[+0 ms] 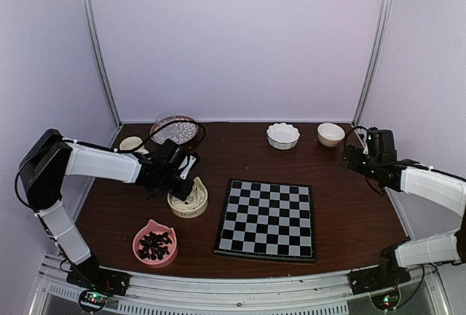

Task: Set up the chess pieces on the board
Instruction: Pick up the bishop from the storage box, then place the bishop on c1.

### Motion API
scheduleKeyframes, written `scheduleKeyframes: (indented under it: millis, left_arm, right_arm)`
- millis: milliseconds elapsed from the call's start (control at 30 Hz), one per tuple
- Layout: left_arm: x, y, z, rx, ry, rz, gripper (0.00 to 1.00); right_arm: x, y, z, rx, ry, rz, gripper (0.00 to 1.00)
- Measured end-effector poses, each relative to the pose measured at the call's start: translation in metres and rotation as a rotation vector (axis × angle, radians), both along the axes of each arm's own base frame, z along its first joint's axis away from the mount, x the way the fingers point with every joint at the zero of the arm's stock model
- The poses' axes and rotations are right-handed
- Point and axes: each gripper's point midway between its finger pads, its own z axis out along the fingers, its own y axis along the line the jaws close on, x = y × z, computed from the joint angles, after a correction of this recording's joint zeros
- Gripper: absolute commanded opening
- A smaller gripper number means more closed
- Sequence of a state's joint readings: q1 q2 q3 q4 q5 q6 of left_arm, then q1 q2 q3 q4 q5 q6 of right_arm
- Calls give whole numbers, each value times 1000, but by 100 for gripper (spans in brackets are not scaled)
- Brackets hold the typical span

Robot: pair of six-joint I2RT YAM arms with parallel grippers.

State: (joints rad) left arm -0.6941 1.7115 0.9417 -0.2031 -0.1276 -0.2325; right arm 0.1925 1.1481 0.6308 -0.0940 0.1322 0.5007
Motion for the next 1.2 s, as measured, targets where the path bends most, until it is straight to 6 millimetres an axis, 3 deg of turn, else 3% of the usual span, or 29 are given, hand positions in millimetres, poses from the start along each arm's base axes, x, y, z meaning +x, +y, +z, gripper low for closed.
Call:
scheduleKeyframes:
  millis: [133, 367, 667, 800, 967, 1067, 1200]
  left_arm:
    - [0, 0, 0, 3, -3, 0, 3]
    - [-3, -4, 5, 11, -20, -16, 2]
    - [-17, -26, 51, -48, -118, -78, 2]
    - [-28, -39, 56, -73, -115, -112, 2]
    - [-37, -58, 65, -111, -120, -145, 1]
    - [-33, -69, 73, -142, -137, -148, 0]
    - [-18, -87, 74, -163, -154, -145, 0]
  right_arm:
    - [0, 0, 0, 0, 0, 0, 100]
    - [0, 0, 0, 0, 0, 1, 100]
    - [0, 5, 3, 15, -9, 16, 100]
    - [1, 25, 4, 46, 11, 63, 100]
    - [10, 76, 21, 40, 5, 168, 100]
    - [10, 97, 23, 18, 6, 208, 100]
    - [8, 106, 11, -27, 19, 207, 100]
